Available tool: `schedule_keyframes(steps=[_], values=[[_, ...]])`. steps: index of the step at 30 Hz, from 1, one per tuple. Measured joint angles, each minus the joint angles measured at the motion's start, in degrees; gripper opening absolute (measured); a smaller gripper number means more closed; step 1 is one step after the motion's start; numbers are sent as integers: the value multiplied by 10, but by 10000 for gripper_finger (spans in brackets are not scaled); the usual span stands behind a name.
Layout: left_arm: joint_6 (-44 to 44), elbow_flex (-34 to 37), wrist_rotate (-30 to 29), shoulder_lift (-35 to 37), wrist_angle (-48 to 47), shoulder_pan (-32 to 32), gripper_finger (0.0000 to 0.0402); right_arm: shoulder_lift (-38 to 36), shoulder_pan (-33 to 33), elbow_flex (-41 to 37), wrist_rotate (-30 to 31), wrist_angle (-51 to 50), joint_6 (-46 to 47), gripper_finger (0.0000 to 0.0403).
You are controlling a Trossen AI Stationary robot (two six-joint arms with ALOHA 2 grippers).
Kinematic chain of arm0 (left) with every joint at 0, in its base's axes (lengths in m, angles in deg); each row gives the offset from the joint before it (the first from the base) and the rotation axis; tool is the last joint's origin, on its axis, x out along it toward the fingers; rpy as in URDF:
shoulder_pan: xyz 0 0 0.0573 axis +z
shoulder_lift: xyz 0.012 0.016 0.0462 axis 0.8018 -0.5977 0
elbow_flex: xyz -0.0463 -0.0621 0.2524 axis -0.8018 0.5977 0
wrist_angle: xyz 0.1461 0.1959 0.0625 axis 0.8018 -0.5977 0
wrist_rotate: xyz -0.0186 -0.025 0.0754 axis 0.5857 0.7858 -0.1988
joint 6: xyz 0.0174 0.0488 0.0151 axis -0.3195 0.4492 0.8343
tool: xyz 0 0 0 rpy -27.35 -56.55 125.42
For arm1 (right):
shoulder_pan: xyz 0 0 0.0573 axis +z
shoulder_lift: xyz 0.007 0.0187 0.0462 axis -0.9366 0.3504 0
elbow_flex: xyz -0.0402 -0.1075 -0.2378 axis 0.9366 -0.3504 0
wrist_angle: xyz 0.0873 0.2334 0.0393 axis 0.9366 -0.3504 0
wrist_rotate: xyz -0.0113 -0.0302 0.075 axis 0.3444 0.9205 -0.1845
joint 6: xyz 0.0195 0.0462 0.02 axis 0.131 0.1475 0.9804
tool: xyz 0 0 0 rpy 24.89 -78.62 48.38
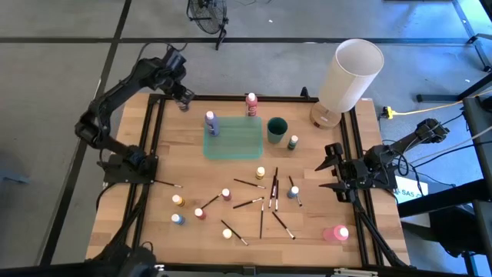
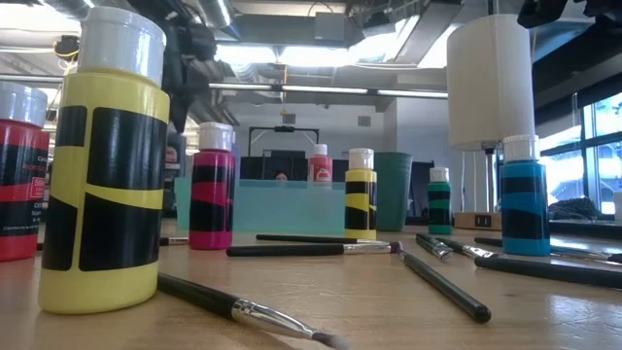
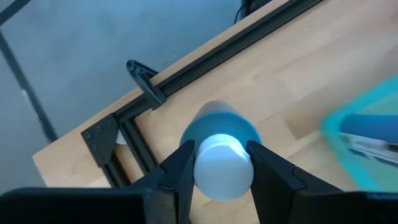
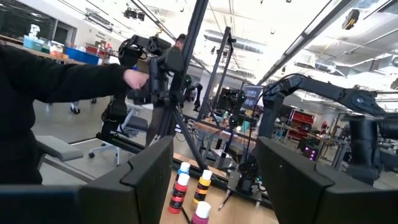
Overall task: Pick & Place Paint Supplies
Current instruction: Put the big dark green paint bottle into the green bin
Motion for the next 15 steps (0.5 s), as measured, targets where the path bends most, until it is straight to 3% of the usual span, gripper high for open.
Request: schedule_keyframes(steps=[7, 15], values=[[0, 0, 40, 70, -14, -23, 118, 0, 0, 0, 0, -2, 0, 232], [-12, -1, 82, 152, -14, -100, 118, 0, 0, 0, 1, -2, 0, 232]])
